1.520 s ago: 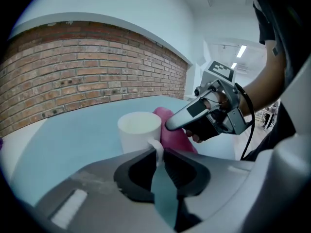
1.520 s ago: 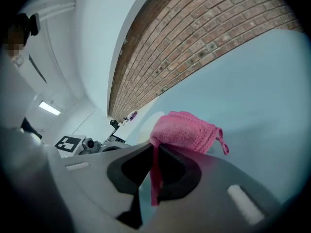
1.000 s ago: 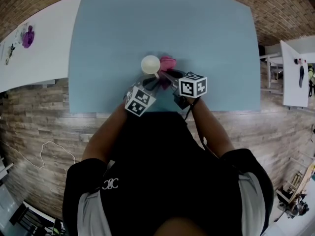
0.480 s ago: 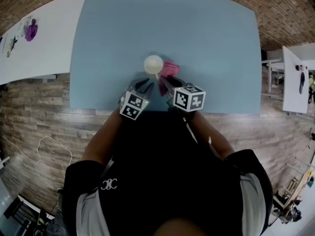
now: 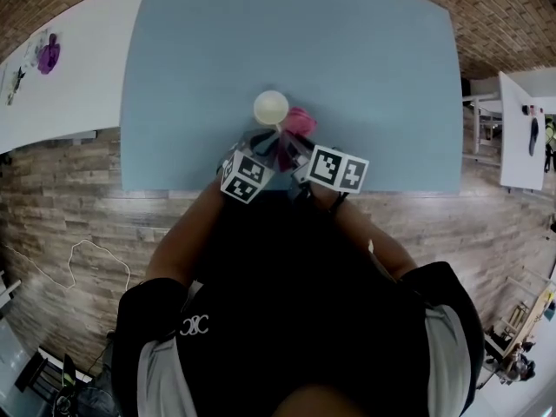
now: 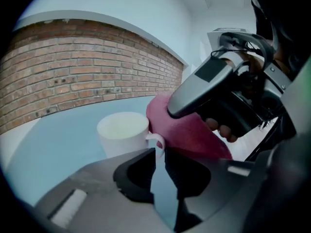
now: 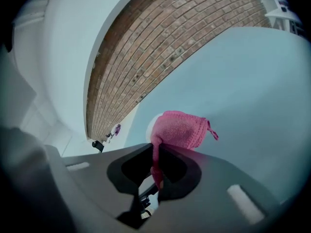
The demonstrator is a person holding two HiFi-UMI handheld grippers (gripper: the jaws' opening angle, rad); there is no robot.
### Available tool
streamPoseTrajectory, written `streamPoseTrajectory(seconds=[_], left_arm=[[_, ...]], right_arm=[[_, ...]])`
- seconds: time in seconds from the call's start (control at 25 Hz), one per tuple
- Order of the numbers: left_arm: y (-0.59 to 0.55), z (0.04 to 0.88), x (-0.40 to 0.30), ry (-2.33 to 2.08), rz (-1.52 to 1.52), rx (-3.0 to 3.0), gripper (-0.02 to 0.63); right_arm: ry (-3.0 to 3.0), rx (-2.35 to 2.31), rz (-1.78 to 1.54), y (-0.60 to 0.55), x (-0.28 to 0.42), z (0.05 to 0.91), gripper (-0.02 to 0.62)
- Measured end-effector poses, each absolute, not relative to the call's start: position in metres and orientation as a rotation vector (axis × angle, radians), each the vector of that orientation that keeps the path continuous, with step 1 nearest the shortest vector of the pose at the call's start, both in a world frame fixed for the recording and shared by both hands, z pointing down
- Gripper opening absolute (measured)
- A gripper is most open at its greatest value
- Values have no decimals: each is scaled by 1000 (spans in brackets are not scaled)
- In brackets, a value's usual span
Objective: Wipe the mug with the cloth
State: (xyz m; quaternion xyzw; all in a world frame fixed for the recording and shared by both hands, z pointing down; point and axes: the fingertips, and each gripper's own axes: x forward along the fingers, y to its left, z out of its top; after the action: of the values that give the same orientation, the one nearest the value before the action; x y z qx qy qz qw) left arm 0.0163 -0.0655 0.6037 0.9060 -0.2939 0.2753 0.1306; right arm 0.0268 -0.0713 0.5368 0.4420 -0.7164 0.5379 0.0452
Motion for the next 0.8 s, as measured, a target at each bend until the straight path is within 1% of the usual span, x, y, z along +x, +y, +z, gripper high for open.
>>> streamPoseTrajectory(seconds=[0.12, 0.32, 0.8], left_arm=[[-64, 602, 29, -824, 818, 2680, 34], [-64, 599, 35, -811, 798, 2682, 31], [-52, 608, -45, -967, 804, 2504, 26]], right_arm=[[-2159, 1407, 1678, -72, 35, 538, 40], [-2117, 1438, 1697, -76, 44, 543, 40], [-2014, 1603, 1638, -92, 26, 552, 40]])
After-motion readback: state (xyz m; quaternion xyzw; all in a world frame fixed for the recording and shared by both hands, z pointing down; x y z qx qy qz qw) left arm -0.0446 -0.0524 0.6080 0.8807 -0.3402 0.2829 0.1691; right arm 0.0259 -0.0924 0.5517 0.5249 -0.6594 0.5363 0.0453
